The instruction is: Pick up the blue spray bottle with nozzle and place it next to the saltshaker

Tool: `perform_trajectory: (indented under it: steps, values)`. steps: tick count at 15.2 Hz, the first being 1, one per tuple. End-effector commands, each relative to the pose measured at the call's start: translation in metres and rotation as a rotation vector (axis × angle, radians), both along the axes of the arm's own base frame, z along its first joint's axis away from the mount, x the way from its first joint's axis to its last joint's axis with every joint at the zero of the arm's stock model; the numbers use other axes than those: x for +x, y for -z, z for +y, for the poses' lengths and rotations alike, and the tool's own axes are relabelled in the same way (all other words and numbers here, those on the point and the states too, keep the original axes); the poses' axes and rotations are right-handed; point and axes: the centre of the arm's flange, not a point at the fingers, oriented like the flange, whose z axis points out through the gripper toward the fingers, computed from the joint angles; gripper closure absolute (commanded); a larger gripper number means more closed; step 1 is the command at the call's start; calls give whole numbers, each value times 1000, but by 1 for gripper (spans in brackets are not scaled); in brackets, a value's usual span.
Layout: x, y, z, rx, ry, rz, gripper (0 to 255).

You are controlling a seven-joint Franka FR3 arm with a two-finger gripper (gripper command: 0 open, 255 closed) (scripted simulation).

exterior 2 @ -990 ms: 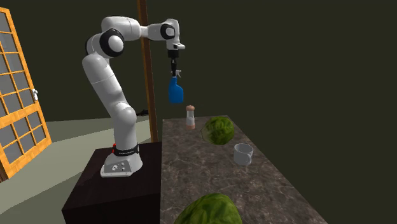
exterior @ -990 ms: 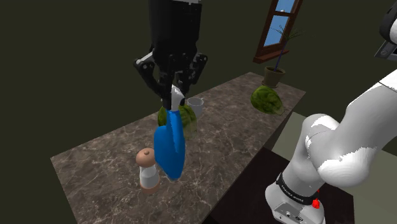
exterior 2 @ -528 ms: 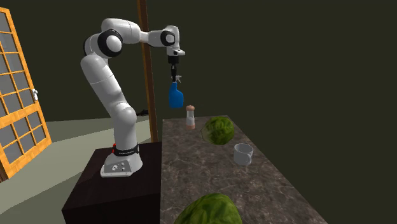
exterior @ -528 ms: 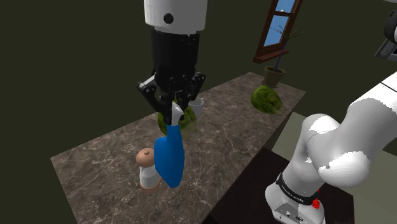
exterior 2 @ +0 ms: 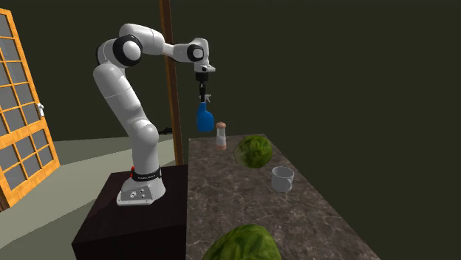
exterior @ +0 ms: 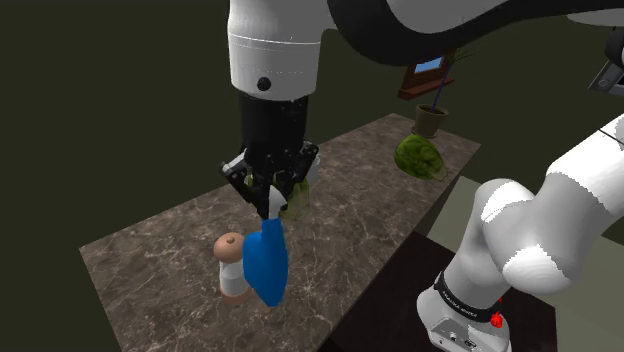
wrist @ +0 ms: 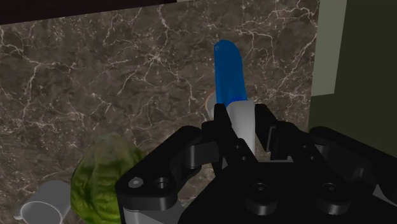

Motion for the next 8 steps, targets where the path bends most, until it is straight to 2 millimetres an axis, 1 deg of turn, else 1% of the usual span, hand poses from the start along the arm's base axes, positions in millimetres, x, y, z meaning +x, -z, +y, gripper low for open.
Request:
perform_trajectory:
  steps: [1, 8]
  values:
    - [-1, 11, 0, 0, 0, 0, 255]
    - [-1, 48, 0, 0, 0, 0, 255]
